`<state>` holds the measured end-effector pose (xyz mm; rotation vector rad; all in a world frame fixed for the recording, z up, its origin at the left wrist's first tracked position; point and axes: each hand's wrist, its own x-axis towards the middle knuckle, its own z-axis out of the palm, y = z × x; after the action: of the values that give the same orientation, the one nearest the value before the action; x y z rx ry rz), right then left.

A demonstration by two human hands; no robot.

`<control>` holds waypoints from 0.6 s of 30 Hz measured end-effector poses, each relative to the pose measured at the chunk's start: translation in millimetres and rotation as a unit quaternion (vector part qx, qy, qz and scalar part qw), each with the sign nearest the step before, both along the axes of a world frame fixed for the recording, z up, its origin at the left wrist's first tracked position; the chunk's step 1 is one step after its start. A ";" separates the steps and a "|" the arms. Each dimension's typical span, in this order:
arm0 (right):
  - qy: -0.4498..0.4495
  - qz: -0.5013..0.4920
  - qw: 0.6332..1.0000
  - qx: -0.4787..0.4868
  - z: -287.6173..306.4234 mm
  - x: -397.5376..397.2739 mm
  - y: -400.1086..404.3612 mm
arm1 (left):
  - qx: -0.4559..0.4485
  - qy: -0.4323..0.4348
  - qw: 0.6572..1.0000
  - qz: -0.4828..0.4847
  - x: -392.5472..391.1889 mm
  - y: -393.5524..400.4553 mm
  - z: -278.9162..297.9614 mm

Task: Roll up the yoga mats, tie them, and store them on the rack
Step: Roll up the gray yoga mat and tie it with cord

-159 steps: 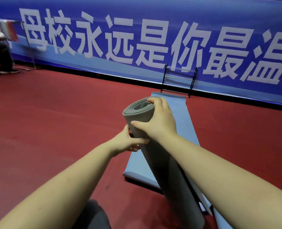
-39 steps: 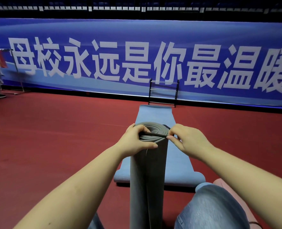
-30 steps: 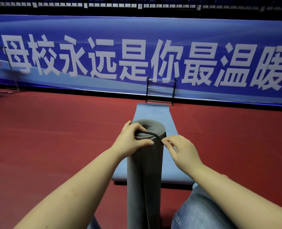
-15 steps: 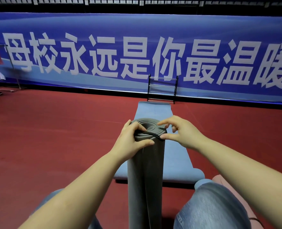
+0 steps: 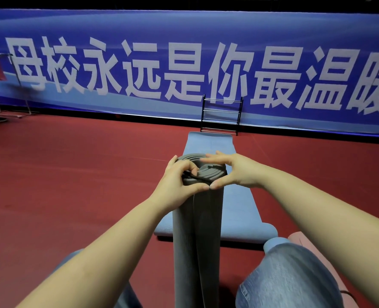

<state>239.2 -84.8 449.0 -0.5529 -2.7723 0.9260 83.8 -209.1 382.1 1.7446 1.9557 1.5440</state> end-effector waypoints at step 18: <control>0.104 -0.011 0.994 -0.037 -25.0 -4.0 -1.7 | 0.260 0.349 0.866 0.247 3.3 -26.9 -28.3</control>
<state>235.2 -86.4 424.0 -0.4686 -2.5504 1.0227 87.1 -236.1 353.8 2.4219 2.6742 1.9195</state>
